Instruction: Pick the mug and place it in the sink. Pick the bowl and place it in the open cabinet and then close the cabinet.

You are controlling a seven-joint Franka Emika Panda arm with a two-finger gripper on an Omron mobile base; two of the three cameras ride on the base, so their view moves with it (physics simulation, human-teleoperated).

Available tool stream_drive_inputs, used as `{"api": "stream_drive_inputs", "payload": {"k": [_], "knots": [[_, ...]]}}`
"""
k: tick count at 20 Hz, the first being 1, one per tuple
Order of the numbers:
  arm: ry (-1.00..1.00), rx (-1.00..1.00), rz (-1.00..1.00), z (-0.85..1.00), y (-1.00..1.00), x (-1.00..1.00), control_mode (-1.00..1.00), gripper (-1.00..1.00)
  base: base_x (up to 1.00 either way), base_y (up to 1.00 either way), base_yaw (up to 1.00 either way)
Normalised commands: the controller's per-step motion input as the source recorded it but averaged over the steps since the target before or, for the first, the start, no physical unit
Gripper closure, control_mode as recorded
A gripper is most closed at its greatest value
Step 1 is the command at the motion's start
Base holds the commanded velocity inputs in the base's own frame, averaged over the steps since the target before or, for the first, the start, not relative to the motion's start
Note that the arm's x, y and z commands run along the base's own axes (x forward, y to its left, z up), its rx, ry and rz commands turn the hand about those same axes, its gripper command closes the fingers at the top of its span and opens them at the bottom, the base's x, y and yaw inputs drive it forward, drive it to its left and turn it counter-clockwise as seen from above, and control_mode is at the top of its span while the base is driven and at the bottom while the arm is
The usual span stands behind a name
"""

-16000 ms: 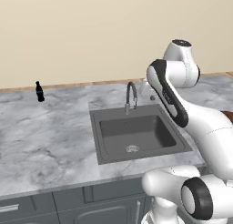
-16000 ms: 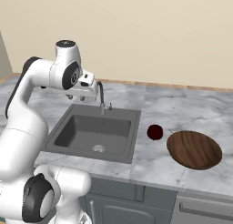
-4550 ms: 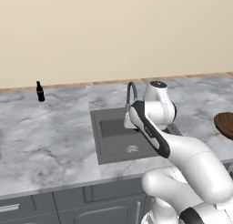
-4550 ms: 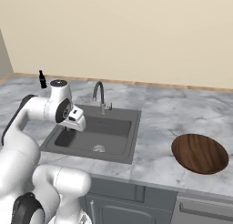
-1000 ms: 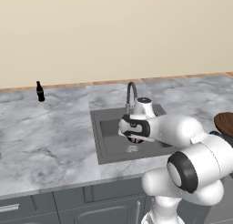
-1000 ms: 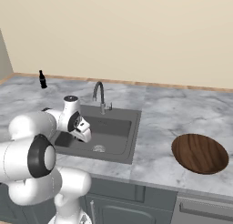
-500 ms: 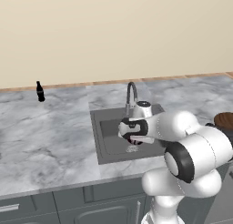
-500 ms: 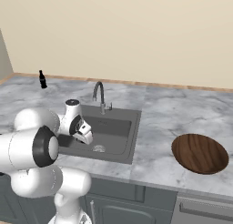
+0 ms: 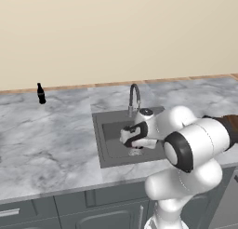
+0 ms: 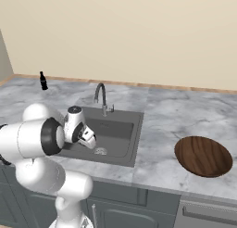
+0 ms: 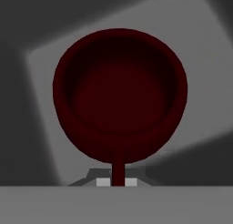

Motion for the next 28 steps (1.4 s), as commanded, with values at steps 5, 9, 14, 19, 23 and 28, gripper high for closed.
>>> {"api": "stream_drive_inputs", "payload": {"k": [5,9,14,19,23,28], "knots": [[-0.02,0.00,0.00,-0.19,0.00,0.38,-1.00,1.00,0.00,0.00,0.00],[0.00,0.00,0.00,-0.13,0.00,0.38,-1.00,1.00,0.00,0.00,0.00],[0.01,0.00,0.00,-0.14,0.00,0.39,-1.00,1.00,0.00,0.00,0.00],[0.02,0.00,0.00,-0.22,0.00,0.30,-1.00,1.00,0.00,0.00,0.00],[0.00,0.00,0.00,-0.35,0.00,0.22,-1.00,1.00,0.00,0.00,0.00],[0.00,0.00,0.00,-0.34,0.00,0.19,-1.00,1.00,0.00,0.00,0.00]]}}
